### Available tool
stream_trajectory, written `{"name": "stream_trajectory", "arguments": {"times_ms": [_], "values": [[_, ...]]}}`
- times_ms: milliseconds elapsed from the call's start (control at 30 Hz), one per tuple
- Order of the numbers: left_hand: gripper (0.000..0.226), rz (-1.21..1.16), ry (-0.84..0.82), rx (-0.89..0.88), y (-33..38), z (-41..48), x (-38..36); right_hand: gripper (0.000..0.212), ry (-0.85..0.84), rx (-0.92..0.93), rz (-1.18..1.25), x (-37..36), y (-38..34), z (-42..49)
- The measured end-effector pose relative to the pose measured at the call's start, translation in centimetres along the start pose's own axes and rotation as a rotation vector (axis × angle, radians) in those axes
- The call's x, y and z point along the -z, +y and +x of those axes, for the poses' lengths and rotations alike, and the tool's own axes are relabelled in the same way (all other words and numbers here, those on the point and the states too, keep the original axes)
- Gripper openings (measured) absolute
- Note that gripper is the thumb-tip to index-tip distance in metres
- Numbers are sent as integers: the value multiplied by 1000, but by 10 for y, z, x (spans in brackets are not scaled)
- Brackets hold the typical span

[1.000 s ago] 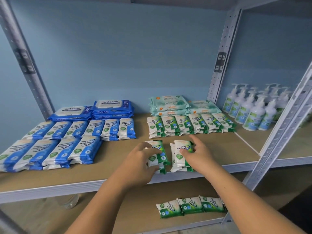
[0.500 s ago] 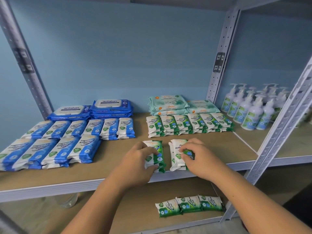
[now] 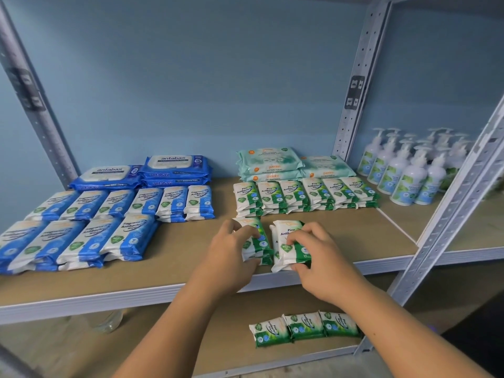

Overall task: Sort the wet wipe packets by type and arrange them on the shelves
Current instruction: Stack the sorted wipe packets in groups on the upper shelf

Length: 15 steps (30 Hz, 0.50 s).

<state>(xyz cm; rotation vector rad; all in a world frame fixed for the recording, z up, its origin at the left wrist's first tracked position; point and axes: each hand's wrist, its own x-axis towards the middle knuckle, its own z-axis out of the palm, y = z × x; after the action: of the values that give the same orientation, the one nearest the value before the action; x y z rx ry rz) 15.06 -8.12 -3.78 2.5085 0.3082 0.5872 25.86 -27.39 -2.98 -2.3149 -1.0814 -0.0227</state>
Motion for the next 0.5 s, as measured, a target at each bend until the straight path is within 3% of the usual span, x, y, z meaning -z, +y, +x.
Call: {"name": "stream_trajectory", "arguments": {"times_ms": [500], "values": [[45,-12,75,-25,-15,30,-15,34,163,6,111,-21,21,46]]}}
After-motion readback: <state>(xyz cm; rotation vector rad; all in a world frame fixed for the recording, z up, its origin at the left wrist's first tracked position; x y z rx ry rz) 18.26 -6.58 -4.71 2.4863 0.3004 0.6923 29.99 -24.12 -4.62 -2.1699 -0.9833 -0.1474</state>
